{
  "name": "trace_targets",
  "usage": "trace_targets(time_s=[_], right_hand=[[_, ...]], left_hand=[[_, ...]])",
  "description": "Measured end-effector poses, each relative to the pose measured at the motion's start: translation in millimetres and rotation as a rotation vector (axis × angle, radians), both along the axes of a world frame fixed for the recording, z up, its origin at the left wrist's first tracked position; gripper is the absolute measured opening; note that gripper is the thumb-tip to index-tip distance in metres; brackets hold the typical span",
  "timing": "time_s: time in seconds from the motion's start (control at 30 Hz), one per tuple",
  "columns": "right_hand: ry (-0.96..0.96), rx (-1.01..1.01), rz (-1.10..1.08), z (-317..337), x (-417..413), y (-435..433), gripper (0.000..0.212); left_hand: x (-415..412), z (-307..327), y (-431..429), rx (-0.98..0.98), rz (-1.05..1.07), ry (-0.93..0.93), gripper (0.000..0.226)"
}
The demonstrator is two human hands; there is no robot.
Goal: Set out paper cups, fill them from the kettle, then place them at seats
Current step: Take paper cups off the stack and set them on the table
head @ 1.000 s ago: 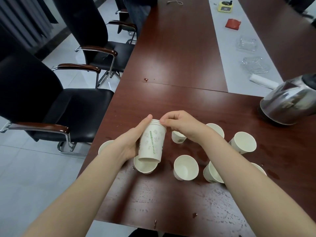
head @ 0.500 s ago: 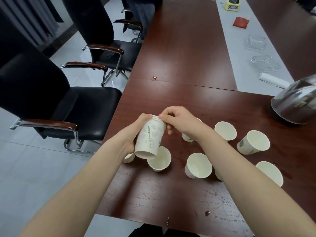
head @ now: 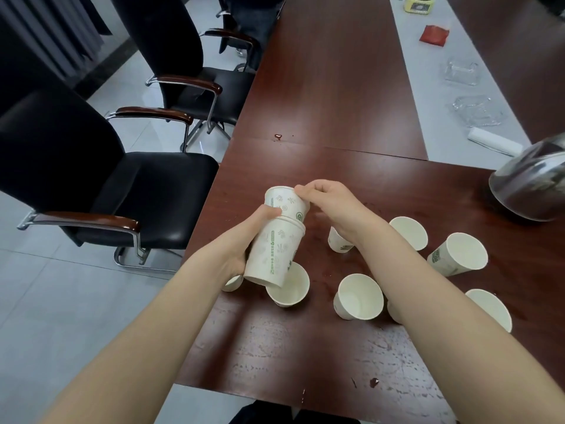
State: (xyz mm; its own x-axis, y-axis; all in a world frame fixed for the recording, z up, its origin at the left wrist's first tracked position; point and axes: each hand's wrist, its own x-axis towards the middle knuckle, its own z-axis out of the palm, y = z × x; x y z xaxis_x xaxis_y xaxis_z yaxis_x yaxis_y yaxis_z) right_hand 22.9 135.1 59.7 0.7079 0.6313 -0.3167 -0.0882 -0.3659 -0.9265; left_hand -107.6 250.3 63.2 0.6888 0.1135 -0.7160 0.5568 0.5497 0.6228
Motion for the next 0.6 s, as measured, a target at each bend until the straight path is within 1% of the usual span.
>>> trace_targets(time_s=[0.07, 0.1, 0.13, 0.2, 0.3, 0.43, 0.5, 0.6], right_hand=[[0.226, 0.003, 0.028, 1.0, 1.0, -2.3, 0.021], [0.318, -0.011, 0.05, 2.1, 1.1, -3.0, 0.026], [0.384, -0.023, 0.072, 2.3, 1.5, -3.2, 0.032], [0.457, -0.012, 0.086, 2.1, 2.1, -2.4, 0.036], [0.484, 0.033, 0.059, 1.4, 4.0, 1.3, 0.035], [0.462, 0.081, -0.045, -1.1, 10.9, 8.0, 0.035], [0.453, 0.119, -0.127, -2.3, 15.7, 10.4, 0.034], [0.439, 0.173, -0.19, -3.8, 19.6, 13.2, 0.023]], left_hand=[[-0.2, -0.8, 1.2, 0.021, -0.008, -0.002, 0.042], [-0.4, -0.6, 2.0, 0.032, -0.018, -0.002, 0.041], [-0.9, -0.2, 2.9, 0.042, -0.03, 0.001, 0.039], [-1.6, 1.4, 4.1, 0.049, -0.05, 0.01, 0.036], [-1.9, 2.3, 6.7, 0.039, -0.049, 0.002, 0.04], [-2.3, 2.9, 13.1, 0.015, 0.023, 0.004, 0.047], [-2.9, 4.2, 16.6, 0.024, 0.046, 0.013, 0.043], [-5.5, 4.5, 23.6, 0.046, 0.062, 0.025, 0.037]])
